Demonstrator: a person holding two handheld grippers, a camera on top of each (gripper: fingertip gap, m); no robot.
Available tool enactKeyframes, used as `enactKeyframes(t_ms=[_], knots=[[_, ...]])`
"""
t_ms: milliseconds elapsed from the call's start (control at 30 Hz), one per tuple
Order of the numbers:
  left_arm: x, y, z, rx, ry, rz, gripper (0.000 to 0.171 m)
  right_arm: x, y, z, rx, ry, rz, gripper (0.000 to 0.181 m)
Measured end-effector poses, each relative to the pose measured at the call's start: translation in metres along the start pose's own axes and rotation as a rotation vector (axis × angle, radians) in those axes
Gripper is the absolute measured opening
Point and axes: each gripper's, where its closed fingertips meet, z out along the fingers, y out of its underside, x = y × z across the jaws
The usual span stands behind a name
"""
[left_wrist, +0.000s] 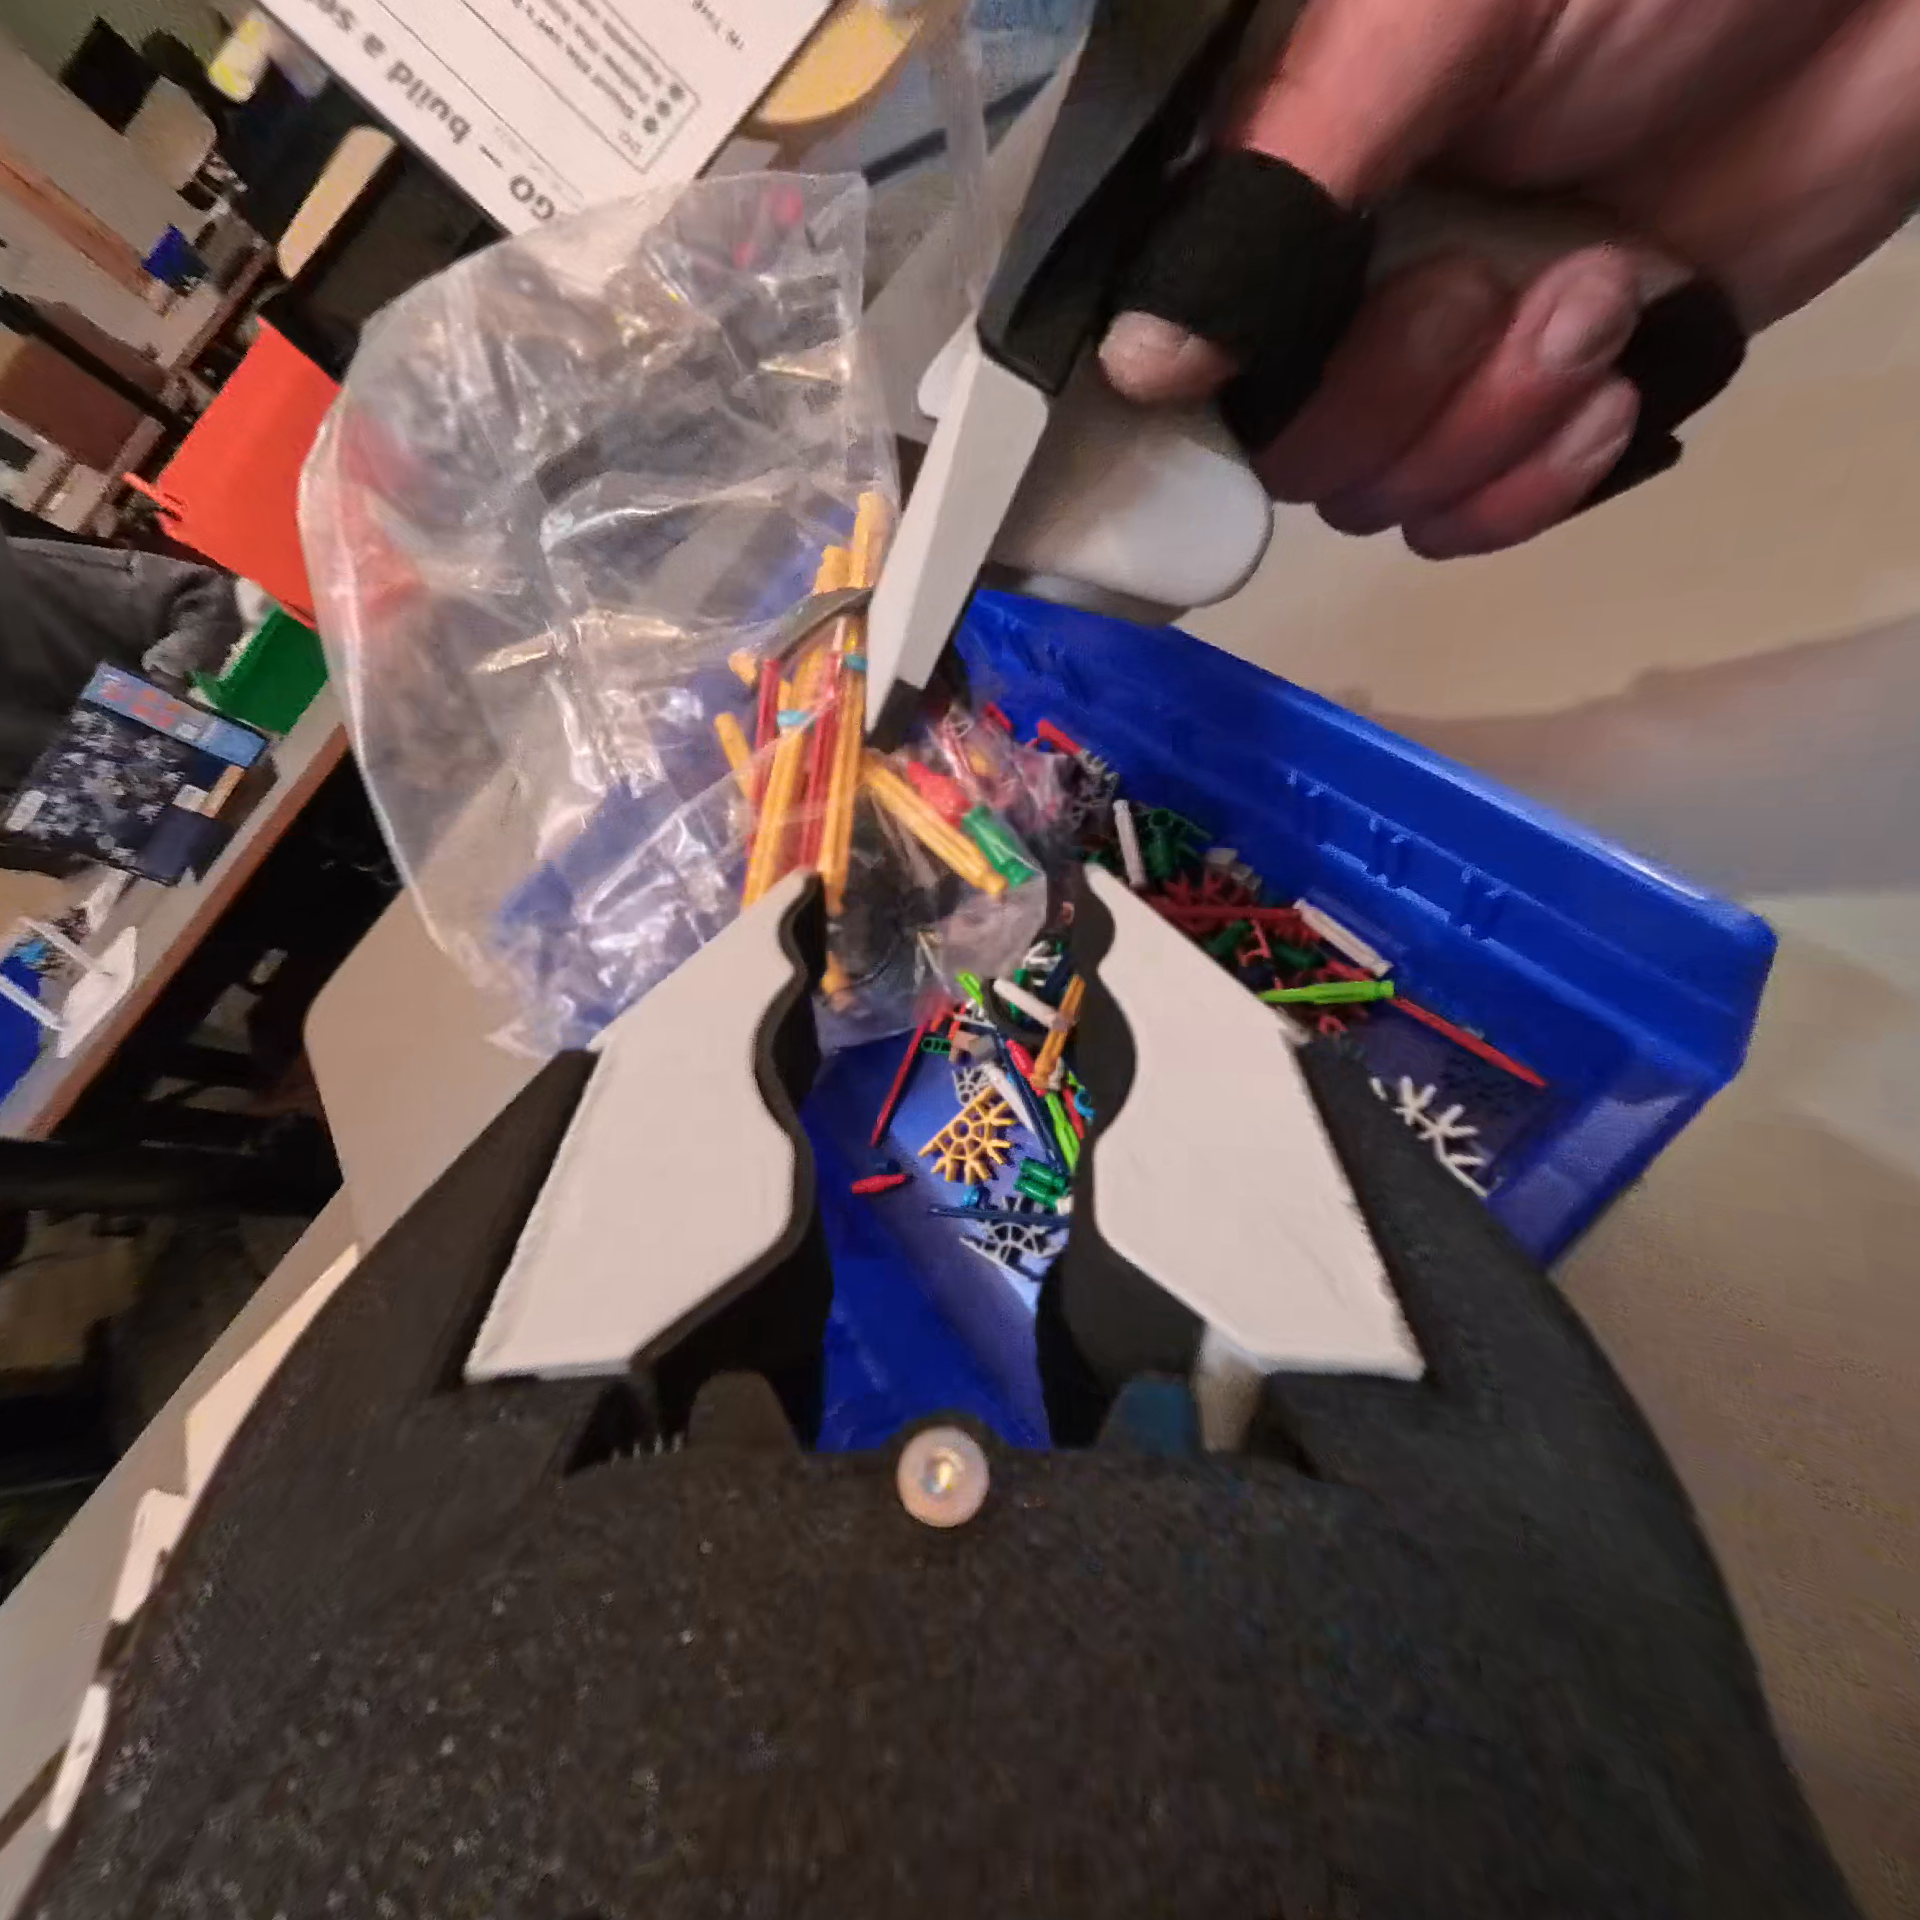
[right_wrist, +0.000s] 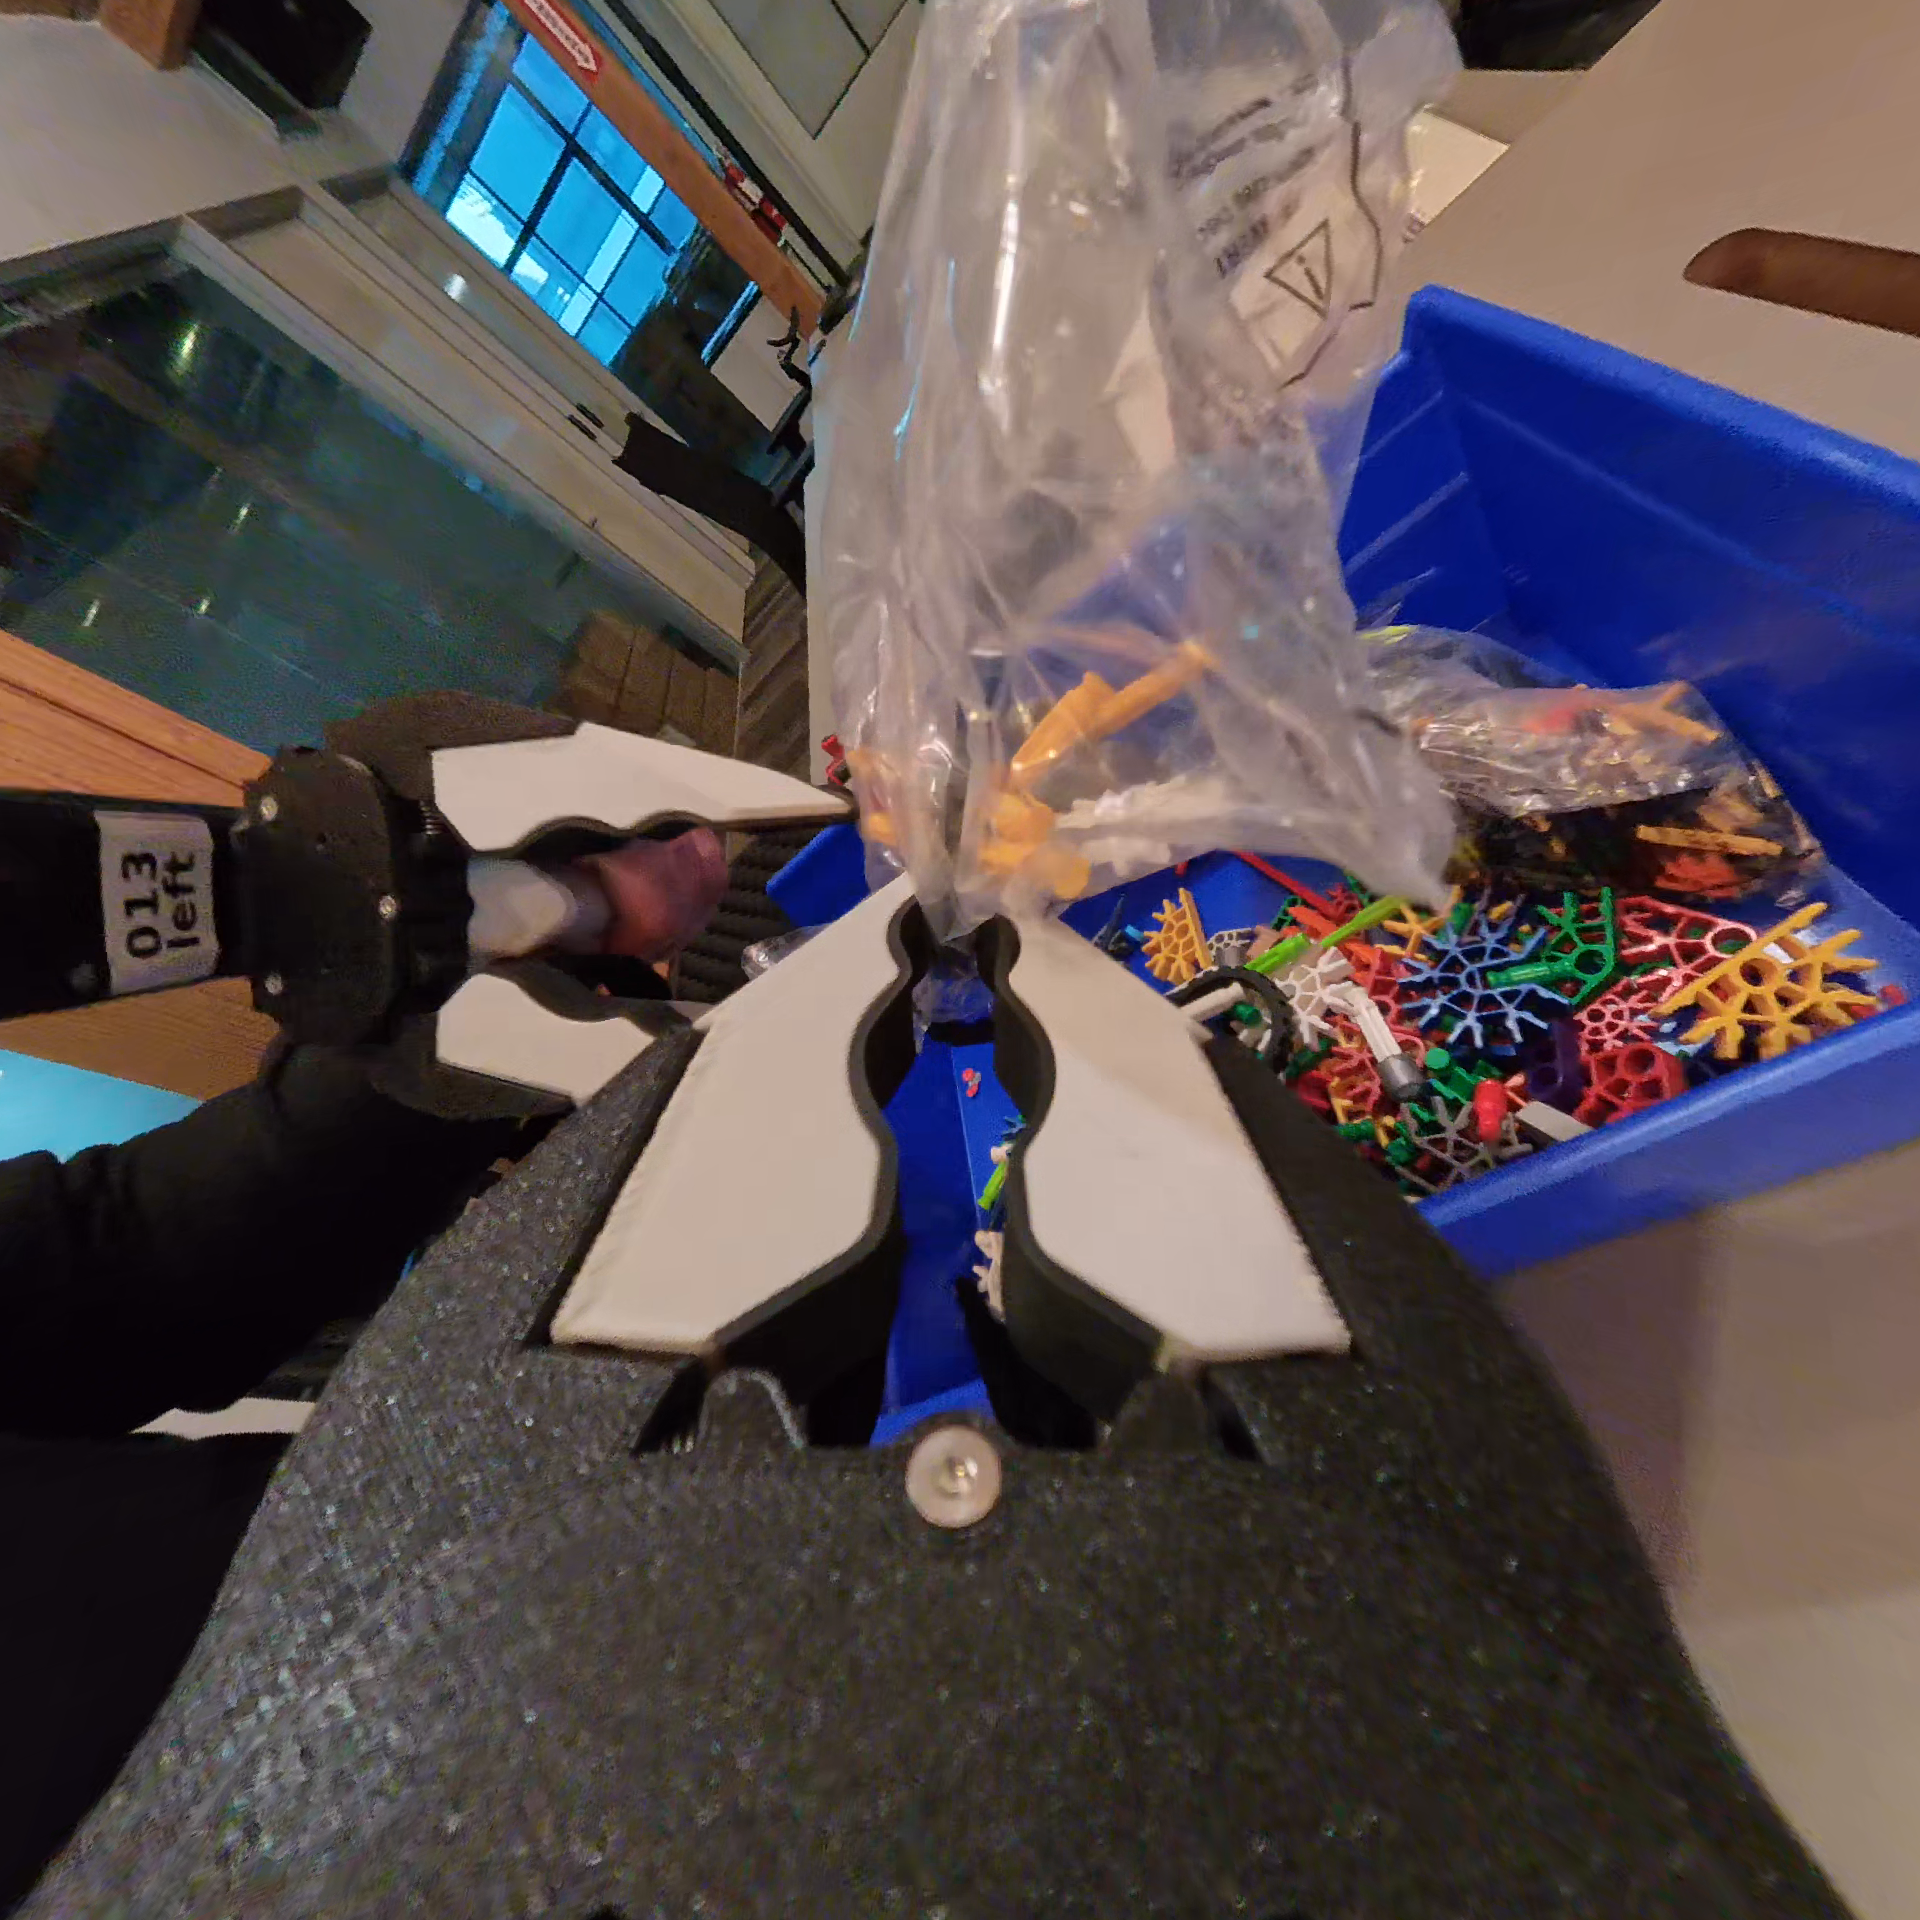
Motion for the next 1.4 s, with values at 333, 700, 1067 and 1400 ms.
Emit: enactKeyframes(t_ms=[333,700,1067,1400], knots=[[-0.012,-0.007,-0.007,0.151,0.162,-0.344,0.001,-0.002,0.004,-0.004,-0.006,-0.008,-0.041,0.02],[-0.025,-0.004,-0.007,0.224,0.286,-0.698,0.001,0.006,0.017,-0.012,-0.103,0.043,-0.234,0.05],[-0.024,-0.007,-0.006,0.227,0.331,-0.751,0.001,0.02,0.013,-0.019,-0.145,0.368,-0.511,0.038],[0.003,-0.021,-0.002,0.238,0.408,-0.755,0.001,0.035,-0.001,0.0,-0.094,0.495,-0.553,0.048]])
